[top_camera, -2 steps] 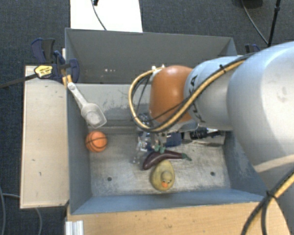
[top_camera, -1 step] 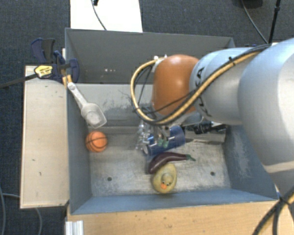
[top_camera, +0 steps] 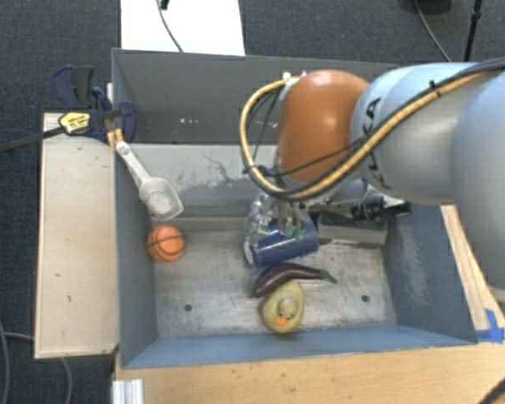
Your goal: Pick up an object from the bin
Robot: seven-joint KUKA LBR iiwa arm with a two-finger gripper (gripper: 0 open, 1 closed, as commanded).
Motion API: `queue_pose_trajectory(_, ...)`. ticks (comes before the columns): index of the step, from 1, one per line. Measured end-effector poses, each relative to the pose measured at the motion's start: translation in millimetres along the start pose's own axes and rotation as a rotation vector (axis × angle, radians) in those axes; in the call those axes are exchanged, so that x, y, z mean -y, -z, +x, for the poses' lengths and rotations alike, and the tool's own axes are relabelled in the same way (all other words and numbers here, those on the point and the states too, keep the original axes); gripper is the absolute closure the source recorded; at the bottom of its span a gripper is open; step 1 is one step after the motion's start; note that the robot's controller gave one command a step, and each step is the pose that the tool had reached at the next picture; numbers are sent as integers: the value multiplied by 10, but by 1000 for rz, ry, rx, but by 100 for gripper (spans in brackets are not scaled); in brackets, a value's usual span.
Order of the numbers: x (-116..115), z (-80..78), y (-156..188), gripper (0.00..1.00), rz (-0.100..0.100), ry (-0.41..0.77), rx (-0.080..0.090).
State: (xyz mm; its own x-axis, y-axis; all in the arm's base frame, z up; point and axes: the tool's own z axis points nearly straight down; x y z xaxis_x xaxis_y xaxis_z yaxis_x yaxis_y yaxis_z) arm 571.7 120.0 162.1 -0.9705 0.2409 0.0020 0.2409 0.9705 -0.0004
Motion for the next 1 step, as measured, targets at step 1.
queue_pose_trajectory(1,-113,-49,-102,0,-2,22,4)
